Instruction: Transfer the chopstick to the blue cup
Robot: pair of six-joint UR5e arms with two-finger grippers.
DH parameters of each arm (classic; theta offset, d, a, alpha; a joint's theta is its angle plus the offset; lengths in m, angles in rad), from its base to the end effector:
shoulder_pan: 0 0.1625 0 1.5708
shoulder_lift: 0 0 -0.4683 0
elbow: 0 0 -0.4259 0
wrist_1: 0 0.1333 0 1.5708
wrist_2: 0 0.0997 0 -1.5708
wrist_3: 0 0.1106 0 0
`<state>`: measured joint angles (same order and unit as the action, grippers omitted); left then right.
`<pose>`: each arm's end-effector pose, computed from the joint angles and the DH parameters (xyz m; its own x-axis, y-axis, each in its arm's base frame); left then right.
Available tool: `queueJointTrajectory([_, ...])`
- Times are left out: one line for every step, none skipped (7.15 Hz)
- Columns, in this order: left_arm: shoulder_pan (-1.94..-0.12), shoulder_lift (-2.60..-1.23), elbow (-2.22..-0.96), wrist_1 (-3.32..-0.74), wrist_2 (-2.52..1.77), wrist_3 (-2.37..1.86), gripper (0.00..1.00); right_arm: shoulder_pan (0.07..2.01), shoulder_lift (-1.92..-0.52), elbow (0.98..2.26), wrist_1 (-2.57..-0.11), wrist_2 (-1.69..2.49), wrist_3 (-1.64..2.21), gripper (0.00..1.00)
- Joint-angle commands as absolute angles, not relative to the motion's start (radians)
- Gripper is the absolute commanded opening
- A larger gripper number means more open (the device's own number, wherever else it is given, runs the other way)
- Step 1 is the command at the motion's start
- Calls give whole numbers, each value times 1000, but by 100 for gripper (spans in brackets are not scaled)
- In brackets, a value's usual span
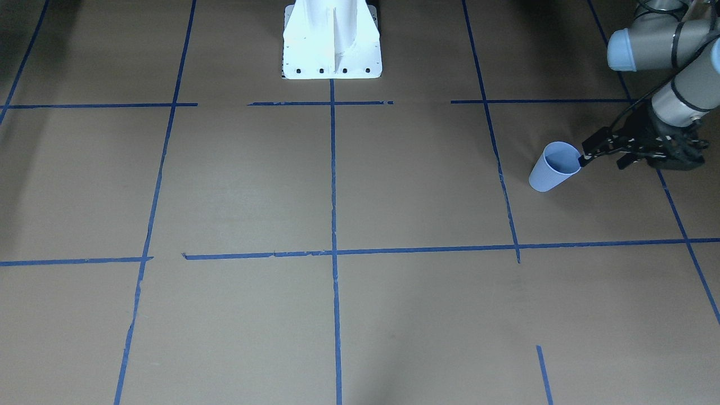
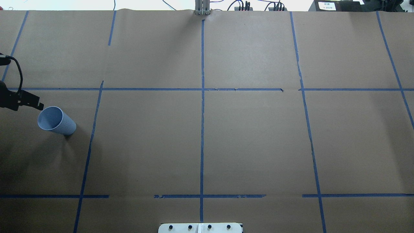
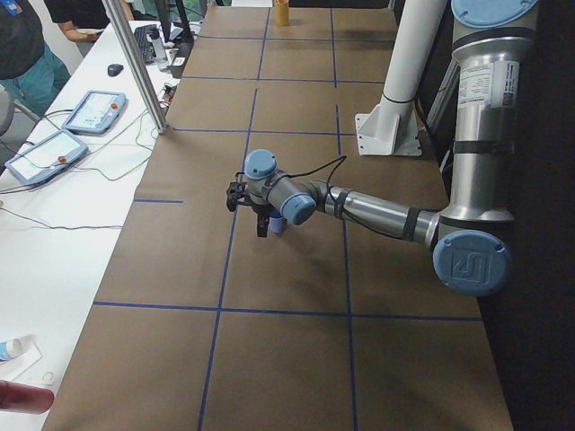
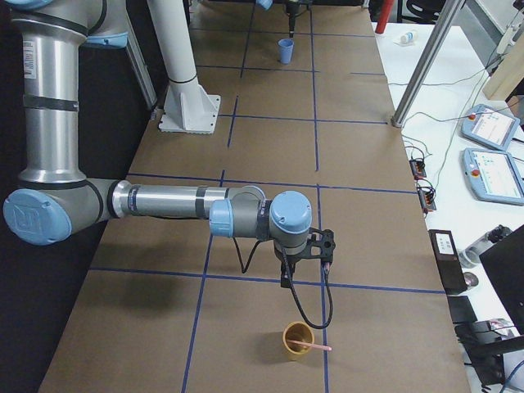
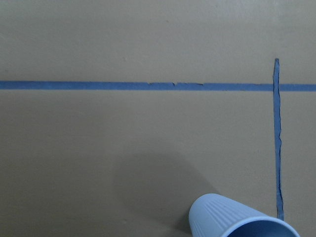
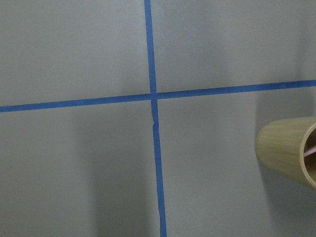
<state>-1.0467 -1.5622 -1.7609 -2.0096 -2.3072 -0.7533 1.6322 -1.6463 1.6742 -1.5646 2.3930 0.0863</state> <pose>0.2210 -0.5002 0.5626 0.6039 0.0351 -0.7963 0.0081 0.9987 0.0502 0.0824 -0.4885 0.6894 0.6730 0.1028 0.7324 -0.1198 0.9924 -0.0292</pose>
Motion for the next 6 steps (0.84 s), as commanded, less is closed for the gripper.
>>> queueJointTrajectory([-999,-1588,-1734,-2011,-2304,-755,100,1632,-1646,1675,-1565,2393,112,100])
queueJointTrajectory([-985,-1589,-1727,-2011,-2304,-755,95,1632,-1644,1677,-1565,2395,121,100])
queueJointTrajectory([-985,-1589,-1721,-2010,-2304,-759,72,1632,-1644,1677,-1565,2395,121,100])
queueJointTrajectory([-983,-1600,-1704,-2010,-2304,-779,46,1632,-1644,1678,-1565,2395,123,100])
queueJointTrajectory([-982,-1611,-1698,-2008,-2304,-785,22,1632,-1644,1681,-1565,2395,123,100])
queueJointTrajectory([-983,-1614,-1701,-2005,-2306,-790,7,1632,-1644,1683,-1565,2395,123,100])
